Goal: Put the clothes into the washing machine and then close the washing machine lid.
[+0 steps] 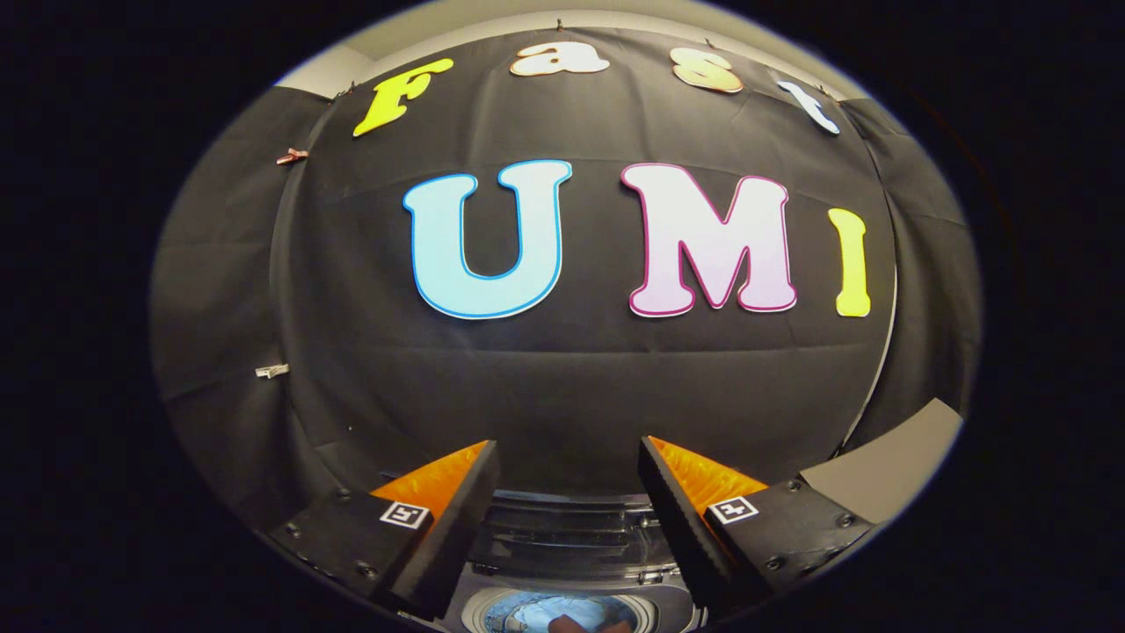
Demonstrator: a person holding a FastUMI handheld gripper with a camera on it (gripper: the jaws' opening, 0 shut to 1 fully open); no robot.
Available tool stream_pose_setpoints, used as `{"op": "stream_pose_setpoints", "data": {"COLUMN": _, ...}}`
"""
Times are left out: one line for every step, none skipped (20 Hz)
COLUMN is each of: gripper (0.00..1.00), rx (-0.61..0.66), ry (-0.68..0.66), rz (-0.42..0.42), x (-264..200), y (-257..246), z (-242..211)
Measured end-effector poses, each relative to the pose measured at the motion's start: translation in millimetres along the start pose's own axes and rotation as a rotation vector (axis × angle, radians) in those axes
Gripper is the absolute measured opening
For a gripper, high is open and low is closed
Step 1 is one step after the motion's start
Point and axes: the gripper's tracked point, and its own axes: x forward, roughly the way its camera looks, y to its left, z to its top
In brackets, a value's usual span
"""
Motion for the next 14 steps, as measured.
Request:
{"op": "stream_pose_setpoints", "data": {"gripper": 0.99, "rx": 0.001, "ry": 0.018, "rz": -0.004, "x": 8.1, "y": 0.2, "z": -3.5}}
{"op": "stream_pose_setpoints", "data": {"gripper": 0.99, "rx": -0.008, "ry": 0.035, "rz": -0.010, "x": 15.8, "y": -1.0, "z": -8.0}}
{"op": "stream_pose_setpoints", "data": {"gripper": 0.99, "rx": -0.013, "ry": 0.051, "rz": -0.016, "x": 24.1, "y": -3.2, "z": -12.5}}
{"op": "stream_pose_setpoints", "data": {"gripper": 0.99, "rx": -0.004, "ry": 0.070, "rz": -0.014, "x": 31.2, "y": -2.9, "z": -18.8}}
{"op": "stream_pose_setpoints", "data": {"gripper": 0.99, "rx": 0.003, "ry": 0.092, "rz": -0.020, "x": 37.3, "y": -5.1, "z": -27.4}}
{"op": "stream_pose_setpoints", "data": {"gripper": 0.99, "rx": 0.010, "ry": 0.115, "rz": -0.024, "x": 43.0, "y": -7.0, "z": -37.1}}
{"op": "stream_pose_setpoints", "data": {"gripper": 0.99, "rx": 0.019, "ry": 0.152, "rz": -0.026, "x": 48.9, "y": -8.0, "z": -50.6}}
{"op": "stream_pose_setpoints", "data": {"gripper": 0.99, "rx": 0.032, "ry": 0.187, "rz": -0.018, "x": 52.3, "y": -6.6, "z": -63.3}}
{"op": "stream_pose_setpoints", "data": {"gripper": 1.00, "rx": 0.019, "ry": 0.170, "rz": -0.010, "x": 55.0, "y": -6.1, "z": -58.3}}
{"op": "stream_pose_setpoints", "data": {"gripper": 1.00, "rx": 0.014, "ry": 0.167, "rz": -0.014, "x": 56.3, "y": -6.4, "z": -65.8}}
{"op": "stream_pose_setpoints", "data": {"gripper": 1.00, "rx": 0.016, "ry": 0.158, "rz": -0.014, "x": 55.2, "y": -6.8, "z": -64.7}}
{"op": "stream_pose_setpoints", "data": {"gripper": 1.00, "rx": 0.017, "ry": 0.150, "rz": -0.014, "x": 54.6, "y": -7.0, "z": -64.6}}
{"op": "stream_pose_setpoints", "data": {"gripper": 1.00, "rx": 0.011, "ry": 0.140, "rz": -0.012, "x": 53.5, "y": -7.2, "z": -64.0}}
{"op": "stream_pose_setpoints", "data": {"gripper": 1.00, "rx": 0.003, "ry": 0.133, "rz": -0.010, "x": 53.2, "y": -7.4, "z": -64.1}}
